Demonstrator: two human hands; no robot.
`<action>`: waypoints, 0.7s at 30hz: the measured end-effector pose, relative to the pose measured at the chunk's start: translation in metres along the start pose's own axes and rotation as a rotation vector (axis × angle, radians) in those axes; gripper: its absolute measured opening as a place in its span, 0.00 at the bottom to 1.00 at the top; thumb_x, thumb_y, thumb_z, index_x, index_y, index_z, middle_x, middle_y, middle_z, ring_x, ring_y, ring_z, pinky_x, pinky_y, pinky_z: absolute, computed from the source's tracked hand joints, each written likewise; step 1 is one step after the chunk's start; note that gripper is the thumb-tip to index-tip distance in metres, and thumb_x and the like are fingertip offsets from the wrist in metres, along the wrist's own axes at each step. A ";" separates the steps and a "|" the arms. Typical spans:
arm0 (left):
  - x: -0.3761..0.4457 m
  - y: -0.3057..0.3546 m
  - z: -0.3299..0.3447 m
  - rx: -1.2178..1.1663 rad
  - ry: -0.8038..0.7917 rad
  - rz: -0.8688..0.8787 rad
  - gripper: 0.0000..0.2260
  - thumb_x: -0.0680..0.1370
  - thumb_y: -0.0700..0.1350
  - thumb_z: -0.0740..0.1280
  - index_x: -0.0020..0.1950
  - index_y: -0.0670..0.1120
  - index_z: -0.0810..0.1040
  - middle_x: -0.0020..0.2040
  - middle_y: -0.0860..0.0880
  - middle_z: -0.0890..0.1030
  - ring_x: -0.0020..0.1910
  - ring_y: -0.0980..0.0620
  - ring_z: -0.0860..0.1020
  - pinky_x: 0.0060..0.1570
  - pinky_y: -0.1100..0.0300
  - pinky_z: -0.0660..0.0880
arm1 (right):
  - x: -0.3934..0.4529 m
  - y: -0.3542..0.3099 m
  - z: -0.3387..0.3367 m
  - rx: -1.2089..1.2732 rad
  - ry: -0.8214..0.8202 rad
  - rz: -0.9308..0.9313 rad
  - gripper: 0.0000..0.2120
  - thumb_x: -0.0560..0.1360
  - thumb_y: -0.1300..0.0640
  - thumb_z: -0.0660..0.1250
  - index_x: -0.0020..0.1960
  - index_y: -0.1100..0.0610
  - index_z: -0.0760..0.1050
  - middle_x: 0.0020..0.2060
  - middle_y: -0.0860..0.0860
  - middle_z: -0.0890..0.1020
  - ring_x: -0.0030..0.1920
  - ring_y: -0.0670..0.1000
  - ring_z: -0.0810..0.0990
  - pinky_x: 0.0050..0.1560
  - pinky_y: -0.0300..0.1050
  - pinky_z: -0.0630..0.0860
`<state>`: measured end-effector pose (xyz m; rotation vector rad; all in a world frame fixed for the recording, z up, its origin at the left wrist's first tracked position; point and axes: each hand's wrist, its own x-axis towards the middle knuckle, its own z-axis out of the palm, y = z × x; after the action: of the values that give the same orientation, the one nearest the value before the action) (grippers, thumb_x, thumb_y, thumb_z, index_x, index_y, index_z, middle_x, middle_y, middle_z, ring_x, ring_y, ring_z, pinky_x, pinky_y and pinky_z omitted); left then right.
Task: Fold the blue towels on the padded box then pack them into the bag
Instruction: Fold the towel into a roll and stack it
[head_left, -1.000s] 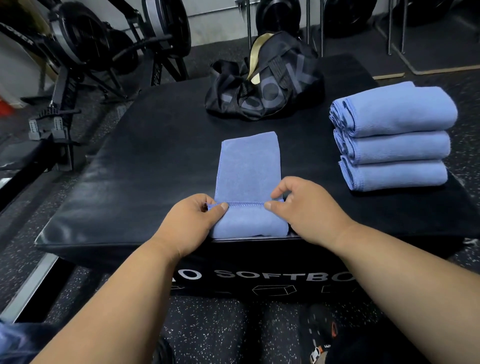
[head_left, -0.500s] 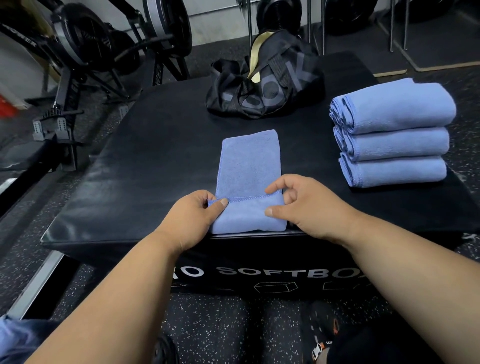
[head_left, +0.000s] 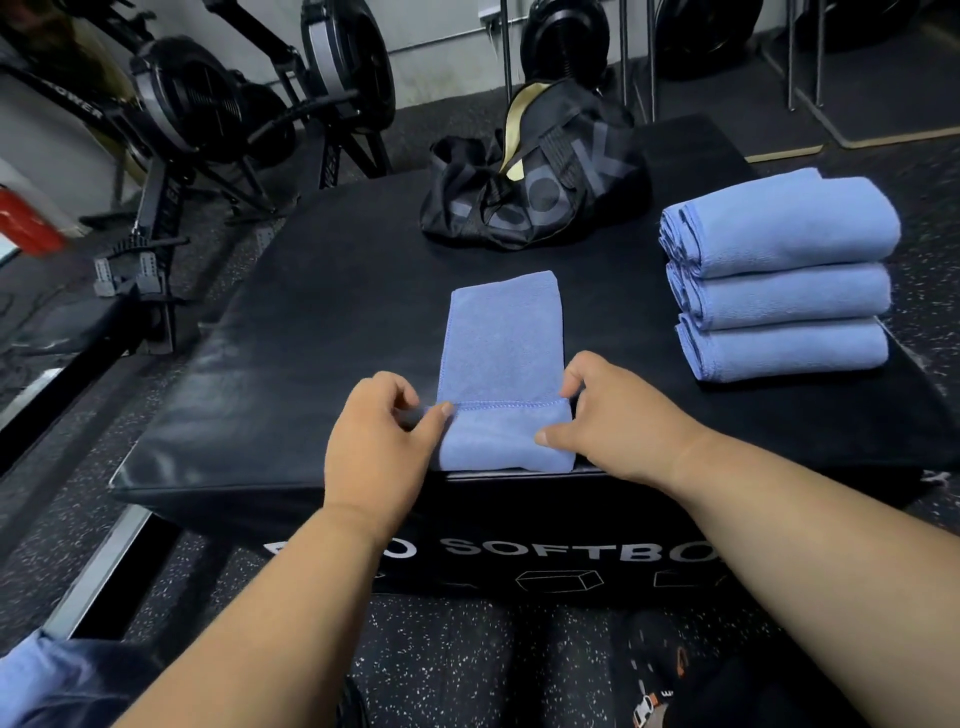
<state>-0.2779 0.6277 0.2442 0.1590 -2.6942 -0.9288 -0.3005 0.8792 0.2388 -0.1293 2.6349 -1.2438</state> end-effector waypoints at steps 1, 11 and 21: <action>-0.005 -0.002 -0.001 0.047 0.042 0.182 0.08 0.77 0.55 0.75 0.47 0.56 0.77 0.50 0.59 0.80 0.50 0.58 0.78 0.52 0.58 0.75 | -0.001 0.000 0.000 -0.011 0.016 -0.015 0.21 0.68 0.47 0.80 0.49 0.49 0.69 0.35 0.47 0.79 0.32 0.48 0.75 0.35 0.45 0.70; -0.025 -0.038 0.005 0.404 -0.498 0.532 0.30 0.84 0.66 0.53 0.85 0.61 0.53 0.86 0.58 0.50 0.86 0.47 0.46 0.81 0.39 0.58 | -0.017 0.004 0.001 -0.359 0.028 -0.554 0.25 0.72 0.33 0.69 0.68 0.36 0.76 0.71 0.45 0.71 0.71 0.51 0.67 0.74 0.51 0.63; -0.005 -0.038 0.001 0.393 -0.550 0.523 0.28 0.83 0.64 0.54 0.84 0.63 0.57 0.84 0.62 0.54 0.82 0.45 0.60 0.81 0.51 0.59 | -0.013 0.016 0.006 -0.512 -0.087 -0.544 0.28 0.80 0.44 0.63 0.79 0.33 0.64 0.82 0.51 0.61 0.80 0.55 0.58 0.80 0.55 0.51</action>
<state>-0.2728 0.5994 0.2182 -0.7947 -3.1230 -0.3024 -0.2863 0.8873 0.2252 -1.0097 2.8694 -0.6138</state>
